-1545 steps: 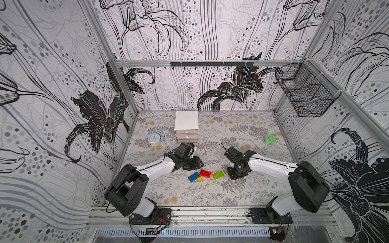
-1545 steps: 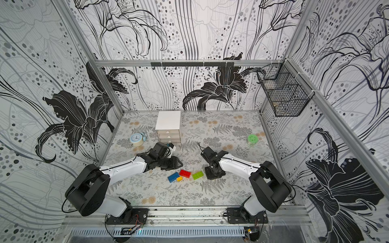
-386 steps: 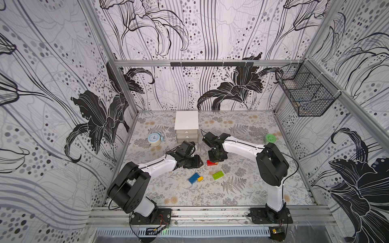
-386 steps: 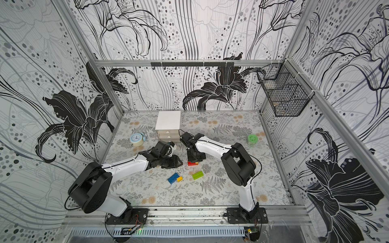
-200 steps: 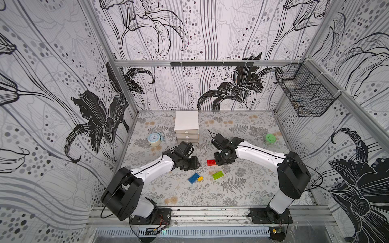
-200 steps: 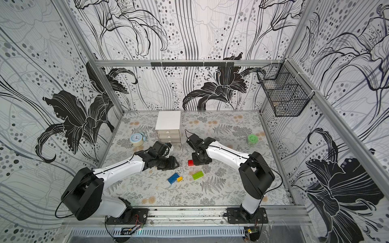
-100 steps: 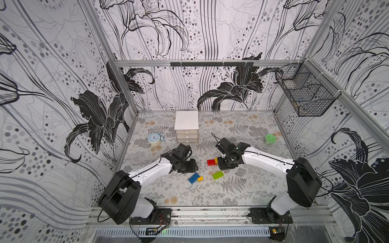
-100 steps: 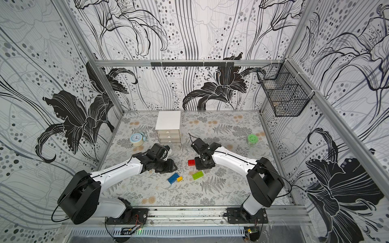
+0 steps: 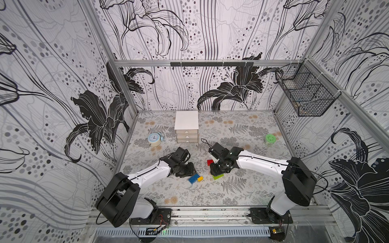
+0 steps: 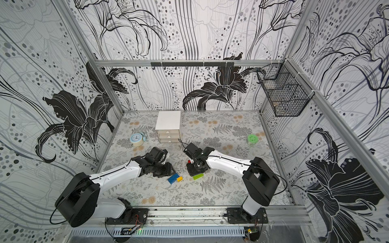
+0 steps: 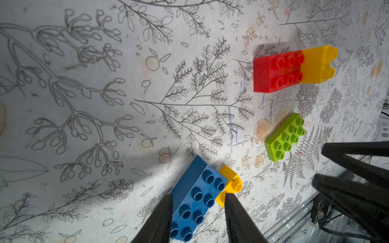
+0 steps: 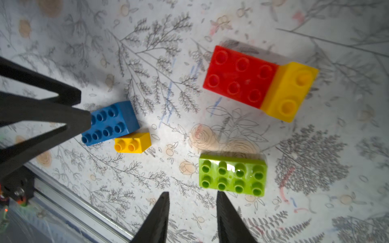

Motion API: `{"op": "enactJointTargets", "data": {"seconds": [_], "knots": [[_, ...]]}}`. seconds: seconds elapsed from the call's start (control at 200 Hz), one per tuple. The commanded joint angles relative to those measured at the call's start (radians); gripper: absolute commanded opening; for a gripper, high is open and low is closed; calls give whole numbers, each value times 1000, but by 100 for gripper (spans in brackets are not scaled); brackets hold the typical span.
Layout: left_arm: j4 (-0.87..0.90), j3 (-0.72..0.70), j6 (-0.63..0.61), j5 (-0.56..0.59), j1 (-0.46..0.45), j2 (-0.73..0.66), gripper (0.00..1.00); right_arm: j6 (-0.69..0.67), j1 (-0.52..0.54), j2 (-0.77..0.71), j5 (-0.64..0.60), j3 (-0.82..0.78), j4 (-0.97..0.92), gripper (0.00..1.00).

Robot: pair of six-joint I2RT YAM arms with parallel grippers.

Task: Assemble the number 5 with lego
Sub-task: Pick up the lego brick from the center of the board.

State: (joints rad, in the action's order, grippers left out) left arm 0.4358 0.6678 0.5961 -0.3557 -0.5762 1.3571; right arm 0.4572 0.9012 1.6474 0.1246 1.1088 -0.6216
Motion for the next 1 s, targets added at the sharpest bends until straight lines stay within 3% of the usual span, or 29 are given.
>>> {"op": "enactJointTargets", "data": {"seconds": [0.0, 0.436, 0.996], "knots": [[-52, -24, 34, 22, 1, -30, 45, -86, 24, 64, 56, 55, 17, 46], [-68, -119, 108, 73, 38, -135, 48, -315, 59, 170, 133, 132, 46, 58], [-77, -133, 89, 49, 93, -135, 48, -515, 102, 261, 72, 193, 43, 66]]}}
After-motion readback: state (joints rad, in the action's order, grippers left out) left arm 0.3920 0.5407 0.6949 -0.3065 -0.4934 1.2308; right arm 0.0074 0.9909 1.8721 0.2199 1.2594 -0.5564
